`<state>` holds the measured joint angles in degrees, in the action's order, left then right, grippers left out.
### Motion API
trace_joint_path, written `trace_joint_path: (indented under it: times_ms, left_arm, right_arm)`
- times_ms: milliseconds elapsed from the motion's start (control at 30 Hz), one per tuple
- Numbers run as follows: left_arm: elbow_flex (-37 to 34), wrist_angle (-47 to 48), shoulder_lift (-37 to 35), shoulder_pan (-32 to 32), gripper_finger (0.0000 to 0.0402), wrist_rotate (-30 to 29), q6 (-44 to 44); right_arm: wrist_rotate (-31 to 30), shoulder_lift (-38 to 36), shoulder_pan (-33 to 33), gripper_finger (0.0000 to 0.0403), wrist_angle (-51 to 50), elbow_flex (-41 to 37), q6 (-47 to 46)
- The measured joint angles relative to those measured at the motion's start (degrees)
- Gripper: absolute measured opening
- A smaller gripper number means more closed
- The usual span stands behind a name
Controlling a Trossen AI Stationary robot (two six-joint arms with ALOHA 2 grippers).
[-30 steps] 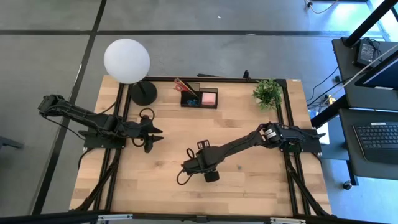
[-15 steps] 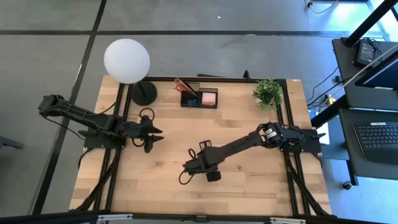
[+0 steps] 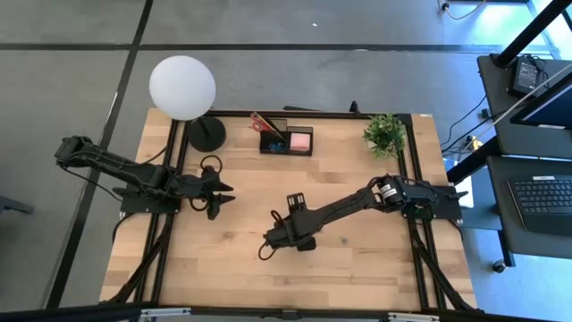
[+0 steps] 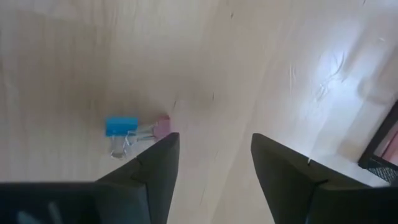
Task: Pick and place office supplies into organizer
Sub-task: Put the blue binder clip into the black desk organizer
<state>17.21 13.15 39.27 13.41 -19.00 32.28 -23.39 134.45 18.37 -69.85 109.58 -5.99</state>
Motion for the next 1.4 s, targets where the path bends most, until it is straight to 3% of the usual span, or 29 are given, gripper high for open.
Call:
trace_joint_path:
  times_ms: [167, 400, 733, 1067, 1233, 1400]
  left_arm:
    - [0.0, 0.0, 0.0, 0.0, 0.0159, -0.02, 0.02]
    - [0.01, 0.0, 0.0, 0.0, 0.0159, -0.05, -0.01]
    - [0.01, 0.43, 0.0, 0.0, 0.0159, -0.09, -0.01]
    - [0.02, 0.96, 0.0, 0.0, 0.0159, 0.04, -0.03]
    - [0.02, 1.56, 0.0, 0.0, 0.0159, 0.07, -0.17]
    - [0.02, 1.9, 0.0, 0.0, 0.0159, 0.09, -1.8]
  right_arm:
    - [1.26, -0.01, 0.0, 0.0204, -3.17, 0.02, -3.04]
    - [14.28, -1.16, 0.53, 0.0204, -2.43, 0.15, -8.48]
    - [17.08, -1.16, 0.98, 0.0204, 1.16, -0.53, -12.2]
    - [20.51, -1.93, 0.94, 0.0204, 2.23, -2.53, -9.91]
    - [18.48, -9.41, 0.94, 0.0204, 2.61, -7.98, -11.69]
    - [17.54, -22.46, -0.36, 0.0204, 11.3, -22.48, -15.31]
